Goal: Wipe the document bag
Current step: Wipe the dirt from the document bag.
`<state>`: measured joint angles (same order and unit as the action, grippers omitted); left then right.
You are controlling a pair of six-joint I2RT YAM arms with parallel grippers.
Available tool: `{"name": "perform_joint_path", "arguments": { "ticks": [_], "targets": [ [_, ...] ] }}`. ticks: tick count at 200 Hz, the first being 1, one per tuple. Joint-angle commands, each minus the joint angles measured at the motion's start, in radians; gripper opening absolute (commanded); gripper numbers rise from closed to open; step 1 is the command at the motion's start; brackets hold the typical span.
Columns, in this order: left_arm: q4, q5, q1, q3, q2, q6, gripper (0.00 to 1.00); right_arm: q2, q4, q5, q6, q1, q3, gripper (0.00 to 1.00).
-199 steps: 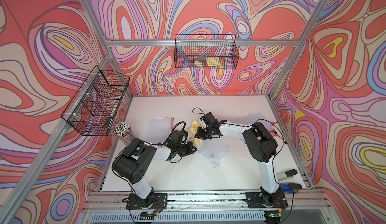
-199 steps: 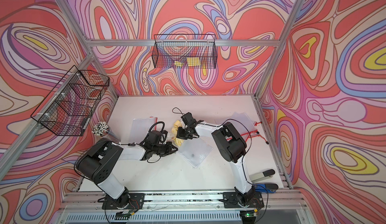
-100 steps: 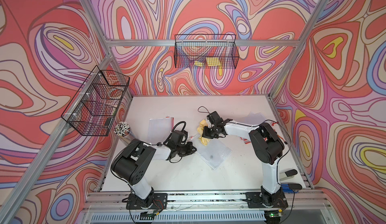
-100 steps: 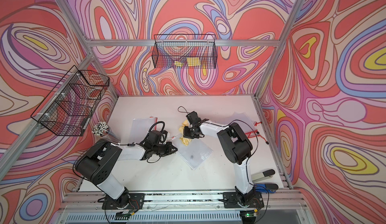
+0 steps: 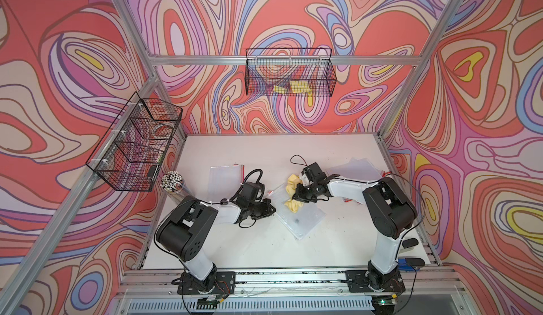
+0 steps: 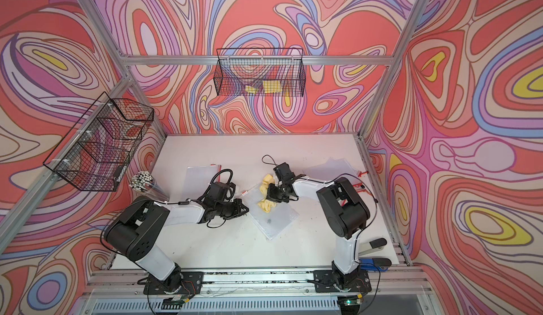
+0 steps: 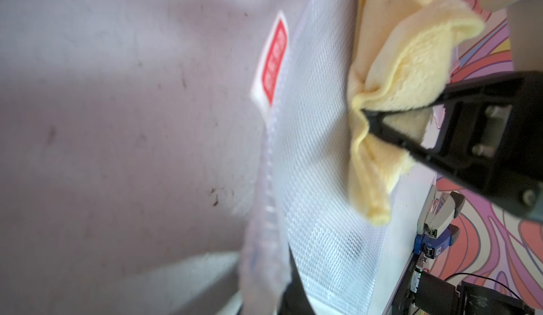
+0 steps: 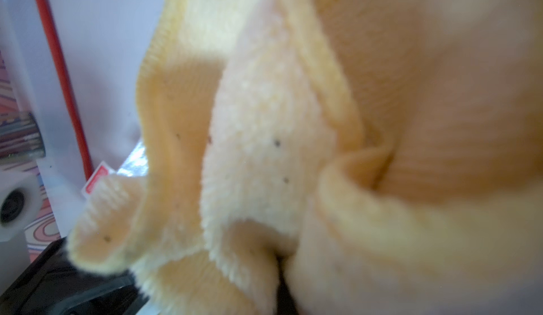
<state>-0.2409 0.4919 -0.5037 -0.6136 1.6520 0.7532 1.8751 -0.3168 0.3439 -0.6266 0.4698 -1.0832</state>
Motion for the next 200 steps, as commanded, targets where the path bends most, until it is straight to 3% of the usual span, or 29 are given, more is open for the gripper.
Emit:
{"name": "perform_joint_path", "arguments": {
  "ticks": [1, 17, 54, 73, 111, 160, 176, 200],
  "targets": [
    [0.088, -0.05, 0.013, 0.011, -0.014, -0.015, 0.0, -0.009, -0.182, -0.159, 0.054, -0.042, 0.029, 0.0],
    [0.082, -0.047, 0.016, 0.01, -0.002, -0.014, 0.0, -0.013, -0.146, -0.095, 0.023, -0.001, 0.016, 0.0],
    [0.08, -0.053, 0.019, -0.003, 0.003, -0.003, 0.0, 0.091, -0.159, -0.091, -0.05, 0.242, -0.132, 0.0],
    [0.093, -0.061, 0.025, -0.013, 0.002, -0.006, 0.0, 0.135, -0.119, -0.046, -0.095, 0.293, -0.139, 0.0],
    [0.114, -0.065, 0.044, -0.014, -0.014, -0.017, 0.0, 0.105, -0.12, -0.084, -0.109, 0.241, -0.03, 0.0],
    [0.13, -0.078, 0.064, 0.003, -0.044, -0.023, 0.0, -0.031, -0.184, -0.136, -0.008, 0.008, 0.145, 0.0],
    [0.118, -0.078, 0.066, 0.01, -0.042, -0.015, 0.0, -0.059, -0.207, -0.158, 0.012, 0.003, 0.131, 0.0],
    [0.098, -0.06, 0.065, 0.005, -0.023, -0.004, 0.0, -0.048, -0.157, -0.093, -0.024, 0.062, 0.092, 0.0]
  ]
}}
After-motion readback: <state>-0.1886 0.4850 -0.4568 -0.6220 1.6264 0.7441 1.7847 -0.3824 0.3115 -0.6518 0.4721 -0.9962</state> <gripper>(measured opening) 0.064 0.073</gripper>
